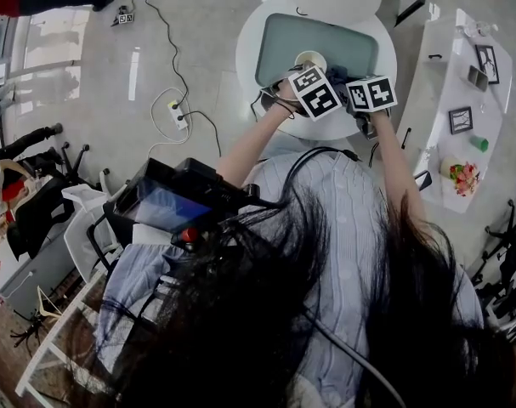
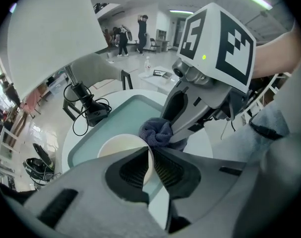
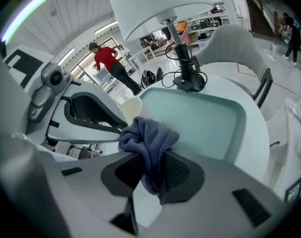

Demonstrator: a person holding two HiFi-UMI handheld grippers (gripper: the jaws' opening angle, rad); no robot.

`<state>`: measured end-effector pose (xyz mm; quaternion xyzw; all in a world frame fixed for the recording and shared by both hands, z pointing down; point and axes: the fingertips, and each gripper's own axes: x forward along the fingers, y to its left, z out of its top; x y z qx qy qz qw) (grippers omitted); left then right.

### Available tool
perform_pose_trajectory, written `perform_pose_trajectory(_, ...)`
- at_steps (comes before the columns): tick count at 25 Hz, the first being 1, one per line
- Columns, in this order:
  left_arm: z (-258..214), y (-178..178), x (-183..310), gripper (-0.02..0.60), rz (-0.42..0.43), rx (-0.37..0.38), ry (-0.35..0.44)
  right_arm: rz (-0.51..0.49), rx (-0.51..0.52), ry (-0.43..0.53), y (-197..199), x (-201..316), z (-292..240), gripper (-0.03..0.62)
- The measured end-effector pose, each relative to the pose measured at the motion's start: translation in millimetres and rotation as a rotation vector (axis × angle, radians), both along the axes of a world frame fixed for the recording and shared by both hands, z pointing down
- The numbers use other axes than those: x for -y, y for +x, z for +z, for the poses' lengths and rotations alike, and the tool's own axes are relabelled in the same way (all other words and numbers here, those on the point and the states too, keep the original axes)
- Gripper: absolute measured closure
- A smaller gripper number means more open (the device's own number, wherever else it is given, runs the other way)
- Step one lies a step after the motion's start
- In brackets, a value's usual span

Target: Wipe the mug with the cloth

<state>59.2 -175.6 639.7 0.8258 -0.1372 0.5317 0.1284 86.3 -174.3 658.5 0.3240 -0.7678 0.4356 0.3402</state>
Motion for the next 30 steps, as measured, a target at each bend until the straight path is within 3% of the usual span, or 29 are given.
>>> perform_pose_trajectory(5, 1.3, -7.5, -2.2, 0.543, 0.204, 0.028, 0.024, -0.01, -0.003, -0.001, 0.3, 3.0, -0.2, 0.499)
perform_pose_trajectory(11, 1.9, -18.7, -9.8, 0.543, 0.41, 0.049, 0.0, -0.017, -0.008, 0.005, -0.8, 7.8, -1.2, 0.498)
perform_pose_trajectory(20, 3.9, -39.3, -29.9, 0.543, 0.879, 0.141, 0.003, -0.01, -0.016, 0.021, 3.5, 17.2, -6.1, 0.498)
perform_pose_trajectory(25, 4.9, -43.8, -32.1, 0.541, 1.064, 0.17, 0.031, -0.016, -0.026, 0.038, 3.3, 28.1, -9.7, 0.498)
perform_pose_trajectory(30, 5.3, -49.1, -30.9, 0.541, 1.191, 0.183, 0.056, -0.022, -0.033, 0.053, -1.1, 42.1, -12.7, 0.499)
